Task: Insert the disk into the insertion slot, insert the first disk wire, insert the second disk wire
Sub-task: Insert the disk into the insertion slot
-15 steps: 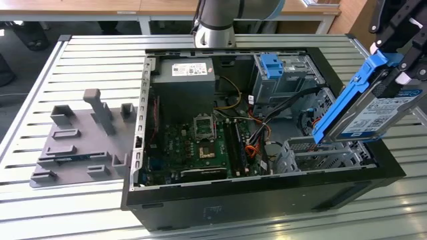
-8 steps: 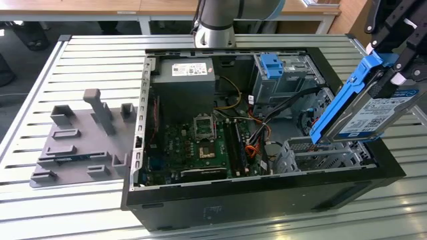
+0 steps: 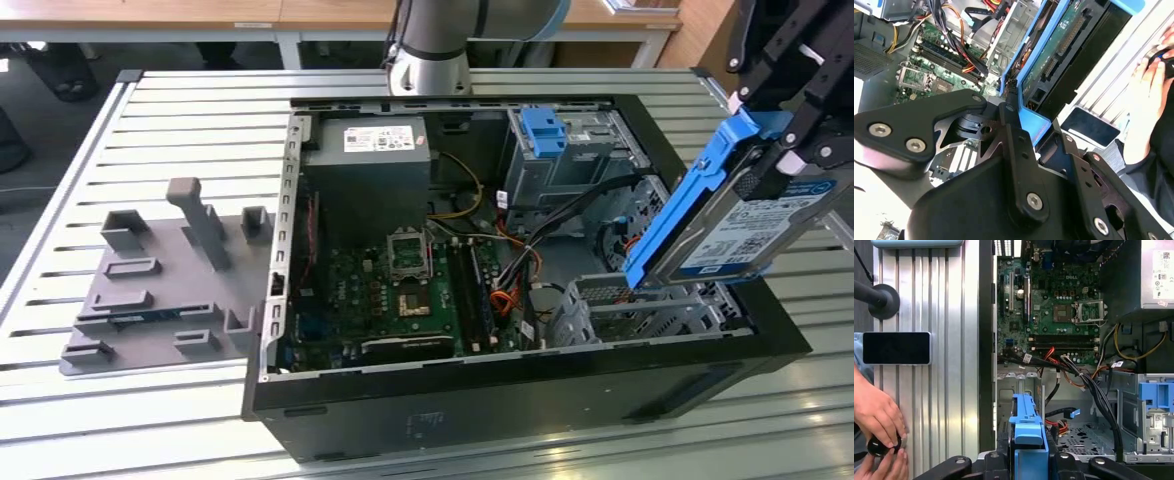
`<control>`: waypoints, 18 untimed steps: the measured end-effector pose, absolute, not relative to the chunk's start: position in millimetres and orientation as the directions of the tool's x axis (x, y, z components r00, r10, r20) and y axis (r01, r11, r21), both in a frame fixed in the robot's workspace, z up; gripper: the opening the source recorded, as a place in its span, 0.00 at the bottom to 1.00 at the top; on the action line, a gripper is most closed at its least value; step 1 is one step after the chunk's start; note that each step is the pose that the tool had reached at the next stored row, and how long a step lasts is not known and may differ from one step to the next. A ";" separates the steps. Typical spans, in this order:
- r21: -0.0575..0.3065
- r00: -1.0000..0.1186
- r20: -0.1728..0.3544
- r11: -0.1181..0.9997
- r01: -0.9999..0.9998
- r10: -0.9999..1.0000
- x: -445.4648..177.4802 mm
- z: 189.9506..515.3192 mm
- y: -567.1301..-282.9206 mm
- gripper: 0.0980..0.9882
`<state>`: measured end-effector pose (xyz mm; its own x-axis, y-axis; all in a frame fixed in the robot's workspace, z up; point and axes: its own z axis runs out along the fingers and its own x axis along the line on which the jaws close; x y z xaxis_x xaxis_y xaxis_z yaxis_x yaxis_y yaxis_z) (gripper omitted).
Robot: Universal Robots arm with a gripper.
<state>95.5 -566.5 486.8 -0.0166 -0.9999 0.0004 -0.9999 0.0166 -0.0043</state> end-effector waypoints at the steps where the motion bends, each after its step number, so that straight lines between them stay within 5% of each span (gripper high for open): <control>1: -0.004 -0.020 0.000 0.020 -1.000 -1.000 94.8 485.7 -566.0 0.30; 18: -0.004 -0.017 -0.001 0.017 -1.000 -1.000 82.5 469.3 -563.9 0.30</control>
